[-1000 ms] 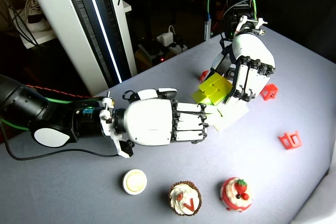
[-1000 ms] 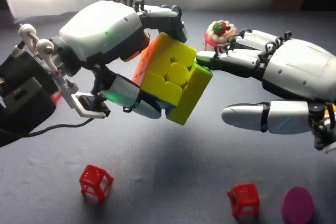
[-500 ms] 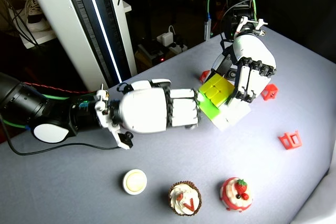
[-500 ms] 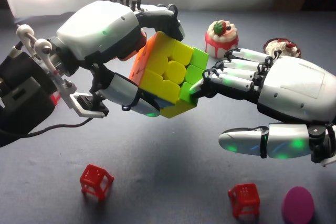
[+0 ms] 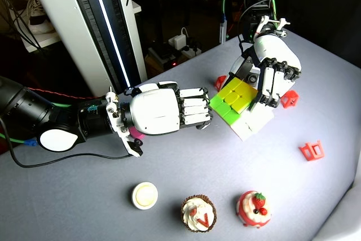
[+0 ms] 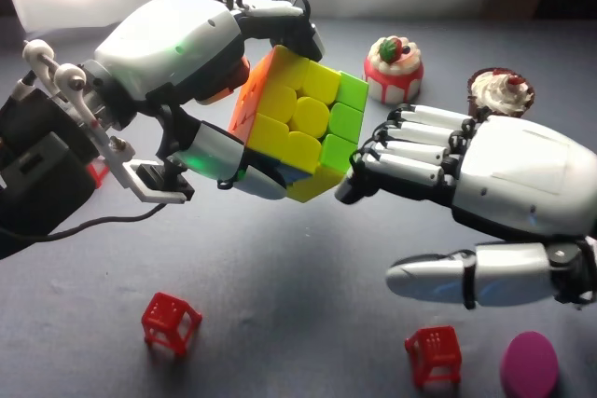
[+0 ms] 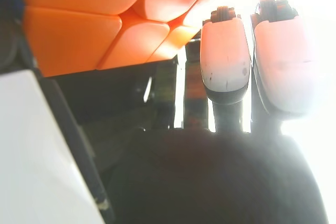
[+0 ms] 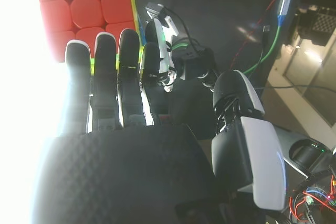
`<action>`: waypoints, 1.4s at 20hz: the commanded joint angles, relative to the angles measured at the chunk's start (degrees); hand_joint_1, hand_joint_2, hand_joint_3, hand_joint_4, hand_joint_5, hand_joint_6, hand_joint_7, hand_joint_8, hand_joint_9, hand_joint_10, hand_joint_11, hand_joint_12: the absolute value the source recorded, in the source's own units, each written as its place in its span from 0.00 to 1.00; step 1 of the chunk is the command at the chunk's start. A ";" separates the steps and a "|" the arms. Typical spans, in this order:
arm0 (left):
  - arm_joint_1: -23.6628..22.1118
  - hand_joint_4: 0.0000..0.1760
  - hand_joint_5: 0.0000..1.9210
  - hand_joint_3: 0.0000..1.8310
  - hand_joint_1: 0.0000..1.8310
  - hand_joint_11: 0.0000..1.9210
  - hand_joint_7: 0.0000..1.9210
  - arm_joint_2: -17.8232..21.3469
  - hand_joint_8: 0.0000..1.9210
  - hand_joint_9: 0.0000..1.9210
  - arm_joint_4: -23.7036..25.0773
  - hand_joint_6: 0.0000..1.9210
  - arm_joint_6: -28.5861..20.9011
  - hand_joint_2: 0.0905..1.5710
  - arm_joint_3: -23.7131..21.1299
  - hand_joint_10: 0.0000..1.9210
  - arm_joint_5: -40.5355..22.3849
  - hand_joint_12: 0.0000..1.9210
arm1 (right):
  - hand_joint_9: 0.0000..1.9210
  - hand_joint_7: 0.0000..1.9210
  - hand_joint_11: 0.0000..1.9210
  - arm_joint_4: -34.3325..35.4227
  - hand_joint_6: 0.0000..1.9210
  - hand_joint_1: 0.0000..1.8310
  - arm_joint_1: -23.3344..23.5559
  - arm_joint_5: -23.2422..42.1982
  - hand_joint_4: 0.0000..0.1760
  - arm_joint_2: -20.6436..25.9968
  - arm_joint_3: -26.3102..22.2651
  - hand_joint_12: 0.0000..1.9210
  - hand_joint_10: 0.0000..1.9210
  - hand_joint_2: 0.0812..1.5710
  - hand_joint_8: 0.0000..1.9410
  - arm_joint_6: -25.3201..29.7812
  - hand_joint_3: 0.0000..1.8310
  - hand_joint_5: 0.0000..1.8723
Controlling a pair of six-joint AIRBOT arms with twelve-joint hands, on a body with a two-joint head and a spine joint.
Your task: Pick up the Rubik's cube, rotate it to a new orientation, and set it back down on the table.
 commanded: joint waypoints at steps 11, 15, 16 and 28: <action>2.68 0.00 0.36 0.00 0.64 0.61 0.33 -3.54 0.97 0.59 -5.03 0.65 -5.40 0.88 3.63 1.00 -5.57 1.00 | 0.08 0.15 0.00 9.65 0.39 0.00 1.50 10.12 0.00 8.15 -3.53 0.97 0.66 0.83 0.37 0.31 0.00 0.16; 2.78 0.00 0.09 0.00 0.44 0.20 0.18 -3.21 0.70 0.19 -4.92 0.64 -5.42 0.73 3.90 0.83 -4.26 1.00 | 0.07 0.16 0.00 10.68 0.41 0.00 1.80 10.09 0.00 8.68 -3.50 0.94 0.59 0.84 0.28 0.31 0.00 0.10; 2.85 0.00 0.09 0.00 0.44 0.20 0.18 -3.08 0.70 0.19 -4.91 0.64 -5.42 0.73 3.88 0.83 -4.34 1.00 | 0.07 0.16 0.00 10.85 0.41 0.00 1.80 10.09 0.00 8.77 -3.46 0.94 0.59 0.84 0.28 0.31 0.00 0.10; 5.49 0.43 0.00 0.00 0.29 0.00 0.00 0.02 0.00 0.00 -6.15 0.00 -4.30 0.57 1.64 0.00 -9.10 0.01 | 0.00 0.05 0.00 11.81 0.46 0.00 1.80 10.21 0.00 9.85 -3.58 0.90 0.60 0.89 0.32 0.31 0.00 0.01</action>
